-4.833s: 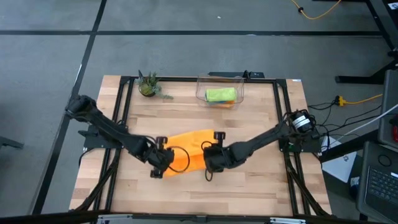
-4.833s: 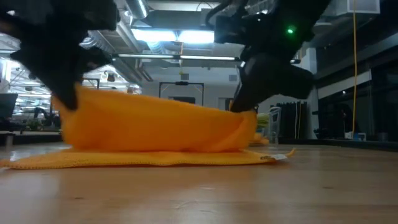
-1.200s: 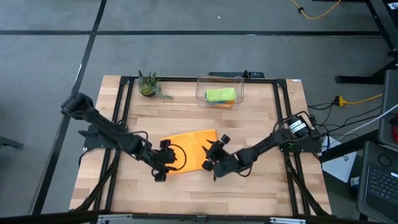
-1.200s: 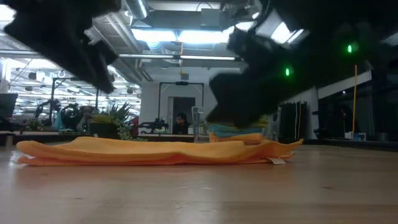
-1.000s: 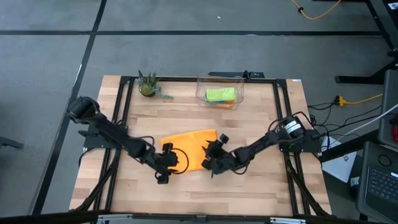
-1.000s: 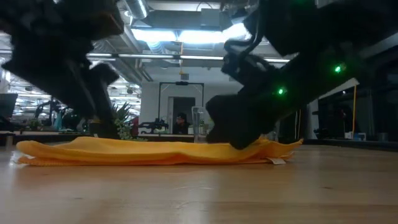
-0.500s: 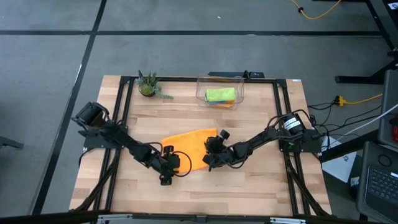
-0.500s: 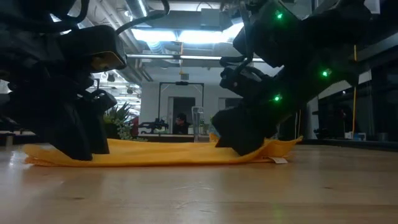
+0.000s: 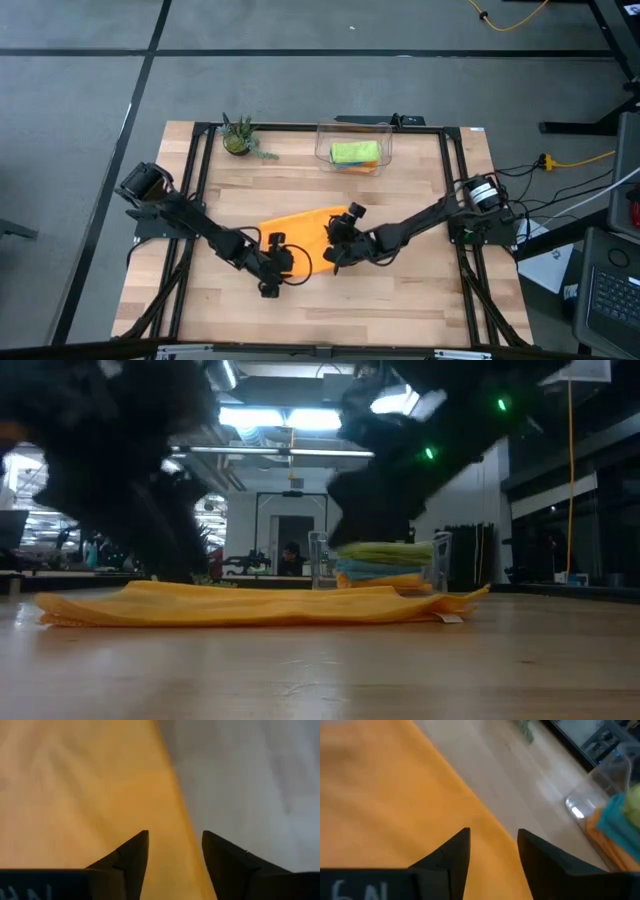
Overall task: Fold microfiber towels
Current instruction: Fold the orange towel on the table
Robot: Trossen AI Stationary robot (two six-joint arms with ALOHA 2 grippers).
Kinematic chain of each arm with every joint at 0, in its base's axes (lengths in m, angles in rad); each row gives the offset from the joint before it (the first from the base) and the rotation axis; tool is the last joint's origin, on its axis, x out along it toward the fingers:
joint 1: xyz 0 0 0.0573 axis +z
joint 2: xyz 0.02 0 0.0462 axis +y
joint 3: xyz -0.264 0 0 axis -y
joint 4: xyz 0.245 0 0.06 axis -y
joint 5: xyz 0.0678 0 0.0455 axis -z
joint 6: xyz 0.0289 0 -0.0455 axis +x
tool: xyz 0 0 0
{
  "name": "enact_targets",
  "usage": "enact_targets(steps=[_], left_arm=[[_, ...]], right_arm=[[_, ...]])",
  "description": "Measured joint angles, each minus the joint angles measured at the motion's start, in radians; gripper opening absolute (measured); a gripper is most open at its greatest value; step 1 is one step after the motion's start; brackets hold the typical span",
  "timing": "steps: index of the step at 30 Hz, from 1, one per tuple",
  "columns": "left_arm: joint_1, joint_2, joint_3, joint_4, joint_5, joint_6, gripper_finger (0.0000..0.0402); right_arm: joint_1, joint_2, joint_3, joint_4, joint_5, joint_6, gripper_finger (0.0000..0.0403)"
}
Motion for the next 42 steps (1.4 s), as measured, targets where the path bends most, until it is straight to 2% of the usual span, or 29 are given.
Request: enact_targets(steps=[3, 6, 10, 13, 17, 22, 25, 30, 32, 33, 35, 40, 42], left_arm=[[0.000, 0.000, 0.038, -0.049, -0.002, 0.055, 0.0179], [0.000, 0.000, 0.090, -0.120, -0.005, 0.098, 0.0179], [0.000, 0.000, 0.194, -0.353, -0.025, 0.108, 0.0179], [-0.001, -0.001, 0.281, -0.546, -0.095, 0.142, 0.0179], [0.003, -0.001, 0.372, -0.783, -0.233, 0.148, 0.0179], [0.003, -0.001, 0.479, -1.067, -0.339, 0.042, 0.0179], [-0.001, -0.002, 0.532, -1.240, -0.370, -0.050, 0.0179], [-0.001, -0.002, 0.566, -1.423, -0.383, -0.215, 0.0179], [-0.005, -0.002, 0.567, -1.464, -0.383, -0.266, 0.0179], [-0.007, -0.002, 0.567, -1.479, -0.383, -0.285, 0.0179], [-0.012, -0.002, 0.567, -1.495, -0.382, -0.299, 0.0179], [-0.024, -0.002, 0.567, -1.492, -0.378, -0.296, 0.0179], [-0.024, -0.002, 0.567, -1.492, -0.371, -0.297, 0.0179]], right_arm=[[0.000, -0.023, 0.023, -0.013, -0.015, 0.004, 0.0166], [0.000, -0.029, 0.036, -0.011, -0.087, 0.050, 0.0166], [0.001, -0.027, 0.035, 0.006, -0.154, 0.218, 0.0166], [0.003, -0.007, 0.016, 0.102, -0.114, 0.418, 0.0166], [0.017, 0.085, 0.015, 0.286, -0.045, 0.400, 0.0166], [0.028, 0.245, 0.064, 0.484, -0.022, 0.390, 0.0166], [0.027, 0.345, 0.142, 0.488, 0.056, 0.389, 0.0166], [0.028, 0.487, 0.289, 0.486, 0.198, 0.380, 0.0166], [0.028, 0.532, 0.347, 0.489, 0.198, 0.346, 0.0166], [0.027, 0.548, 0.369, 0.486, 0.169, 0.306, 0.0166], [0.024, 0.573, 0.404, 0.485, 0.030, 0.146, 0.0166], [-0.009, 0.556, 0.407, 0.508, -0.504, -0.194, 0.0166], [-0.031, 0.549, 0.407, 0.503, -0.638, -0.267, 0.0166]])
